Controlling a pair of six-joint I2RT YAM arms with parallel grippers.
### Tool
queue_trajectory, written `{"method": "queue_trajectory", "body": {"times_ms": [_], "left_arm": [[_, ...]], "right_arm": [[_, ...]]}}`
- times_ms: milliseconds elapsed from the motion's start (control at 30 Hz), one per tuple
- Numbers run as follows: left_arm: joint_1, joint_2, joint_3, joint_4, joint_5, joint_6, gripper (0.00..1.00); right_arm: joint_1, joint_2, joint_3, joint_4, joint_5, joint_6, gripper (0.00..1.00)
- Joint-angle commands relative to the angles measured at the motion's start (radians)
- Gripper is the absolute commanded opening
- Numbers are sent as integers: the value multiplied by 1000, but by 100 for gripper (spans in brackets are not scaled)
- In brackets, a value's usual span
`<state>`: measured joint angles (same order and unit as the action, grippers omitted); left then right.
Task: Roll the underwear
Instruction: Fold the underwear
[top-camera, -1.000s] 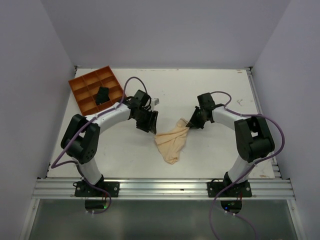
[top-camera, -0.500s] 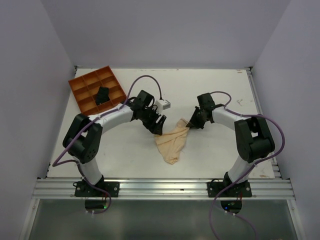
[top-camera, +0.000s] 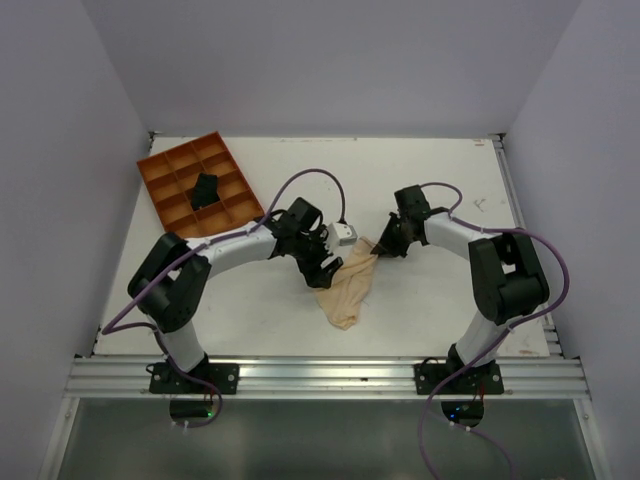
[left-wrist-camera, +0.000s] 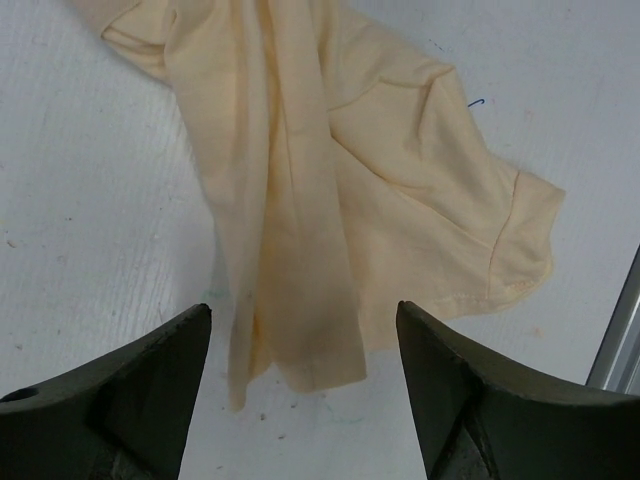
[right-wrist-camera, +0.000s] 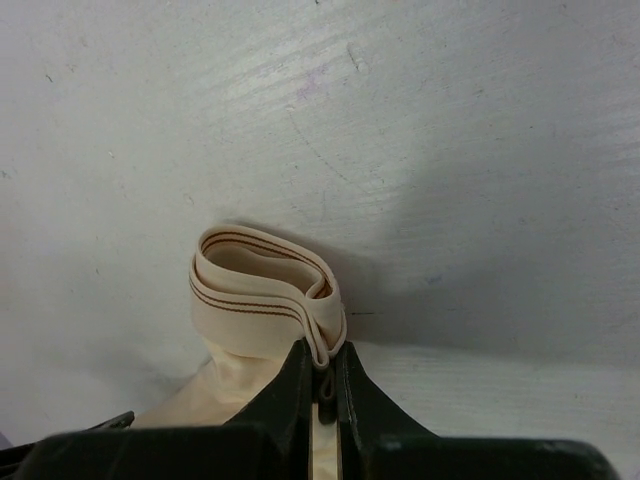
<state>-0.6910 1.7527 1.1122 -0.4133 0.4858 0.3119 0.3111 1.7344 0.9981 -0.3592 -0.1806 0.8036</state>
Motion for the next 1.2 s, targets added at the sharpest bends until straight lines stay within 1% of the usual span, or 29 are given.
{"method": "queue_trajectory", "body": {"times_ms": [0,100,200,400,433,500,533,567,600,700,800,867,933,1000,1033,1067,1167], "left_arm": [[-34,5,-3,83,-61,32,79],[-56,30,8,74,-95,29,78],[-73,50,8,64,-128,32,73],[-85,53,-6,70,-138,12,58],[-87,48,-8,70,-139,7,54],[-88,42,-15,73,-164,4,49],[-88,38,-17,73,-180,0,42],[-87,36,-18,73,-187,0,39],[-88,34,-18,71,-193,-3,33],[-88,34,-15,64,-191,-11,21],[-88,25,-14,59,-191,-19,4],[-88,18,3,51,-217,-23,1],[-88,14,30,22,-240,-23,0],[-88,24,98,-39,-247,-25,0],[-88,33,122,-62,-248,-27,5],[-90,36,159,-85,-233,-28,5],[-93,28,173,-142,-216,-39,8]], "right_arm": [[-4,14,34,5,-23,0,0],[-4,19,37,5,-25,0,0],[-4,24,36,6,-23,3,0],[-4,27,45,0,-19,2,0],[-4,28,46,-3,-19,0,0],[-4,28,50,-6,-17,0,0],[-4,30,51,-7,-16,-1,0],[-4,28,50,-9,-14,-1,0],[-4,27,50,-15,-10,2,0],[-4,22,43,-15,-7,11,0],[-4,16,40,-17,3,26,0],[-4,4,36,-14,16,49,0],[-4,-6,24,-1,44,77,0],[-3,-7,20,23,49,115,0],[-3,-6,25,29,50,126,0],[-4,2,30,29,53,141,0],[-4,7,48,25,52,149,0]]}}
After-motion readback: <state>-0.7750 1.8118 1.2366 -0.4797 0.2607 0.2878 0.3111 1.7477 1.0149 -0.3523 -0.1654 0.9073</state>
